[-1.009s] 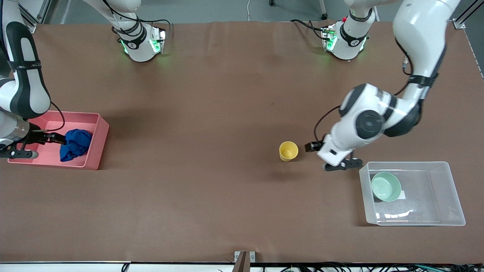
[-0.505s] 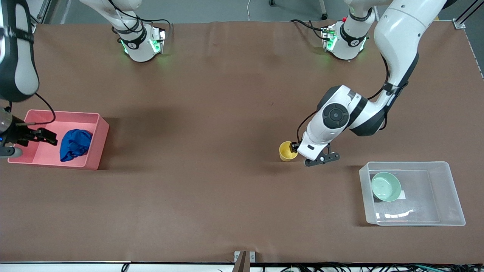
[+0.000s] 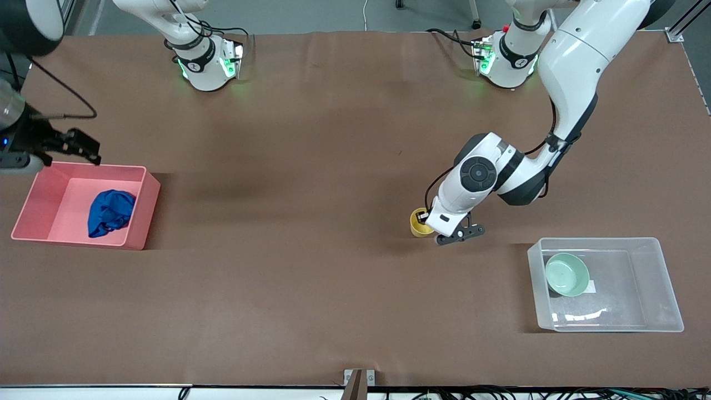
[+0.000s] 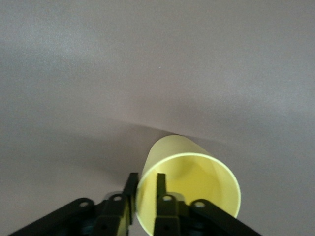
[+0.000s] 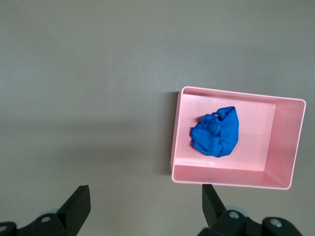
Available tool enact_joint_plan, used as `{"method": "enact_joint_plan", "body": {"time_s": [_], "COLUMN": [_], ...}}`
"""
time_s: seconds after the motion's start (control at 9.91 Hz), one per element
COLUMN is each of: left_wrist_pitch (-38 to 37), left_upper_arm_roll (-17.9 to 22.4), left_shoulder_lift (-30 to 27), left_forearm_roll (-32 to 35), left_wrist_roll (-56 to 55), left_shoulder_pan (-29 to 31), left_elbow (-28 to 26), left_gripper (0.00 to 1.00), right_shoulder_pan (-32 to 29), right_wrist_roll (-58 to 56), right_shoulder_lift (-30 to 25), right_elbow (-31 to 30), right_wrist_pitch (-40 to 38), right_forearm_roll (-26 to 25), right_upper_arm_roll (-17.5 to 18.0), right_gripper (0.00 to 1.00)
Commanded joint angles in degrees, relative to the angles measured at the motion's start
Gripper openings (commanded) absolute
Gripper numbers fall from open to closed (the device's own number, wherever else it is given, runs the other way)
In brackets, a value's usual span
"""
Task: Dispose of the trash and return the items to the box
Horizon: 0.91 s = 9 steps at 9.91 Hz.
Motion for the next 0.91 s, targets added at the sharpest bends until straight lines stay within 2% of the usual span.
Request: {"method": "enact_joint_plan", "body": {"time_s": [0.0,0.2,0.3,0.5,0.81], "left_wrist_pitch": [-0.17,-5.16,-10.32,-21.13,-22.24], "left_upper_arm_roll": [0.21,-0.14,-0.14,-0.14,-0.14], "left_shoulder_lift": [0.24,-5.19,-6.96,-6.81,-6.81], "left_forearm_roll": [1.42,0.81,1.07,0.72,0.89], "left_wrist_roll": [-0.59,-0.6,0.89,11.83,32.73], "left_shoulder_pan": [0.13,1.09,2.49,5.99,16.88], "left_elbow": [1.08,2.93,6.33,15.81,17.26], "left_gripper": [0.0,0.0,0.0,0.0,0.0], "right_shoulder_pan": [0.47,0.12,0.12,0.12,0.3], "right_wrist_roll": [0.71,0.18,0.18,0.18,0.09], "right_shoulder_lift": [-2.79,-2.62,-2.44,-1.57,-0.95], "right_elbow": [-1.57,0.18,1.84,6.49,6.95], "right_wrist_pitch": [-0.93,-1.11,-1.9,-5.76,-5.95], "right_forearm_roll": [-0.13,0.05,0.13,2.06,2.07], "right_upper_arm_roll": [-0.42,-0.68,-0.77,-0.77,-0.77], "right_gripper": [1.0,1.0,1.0,1.0,1.0]}}
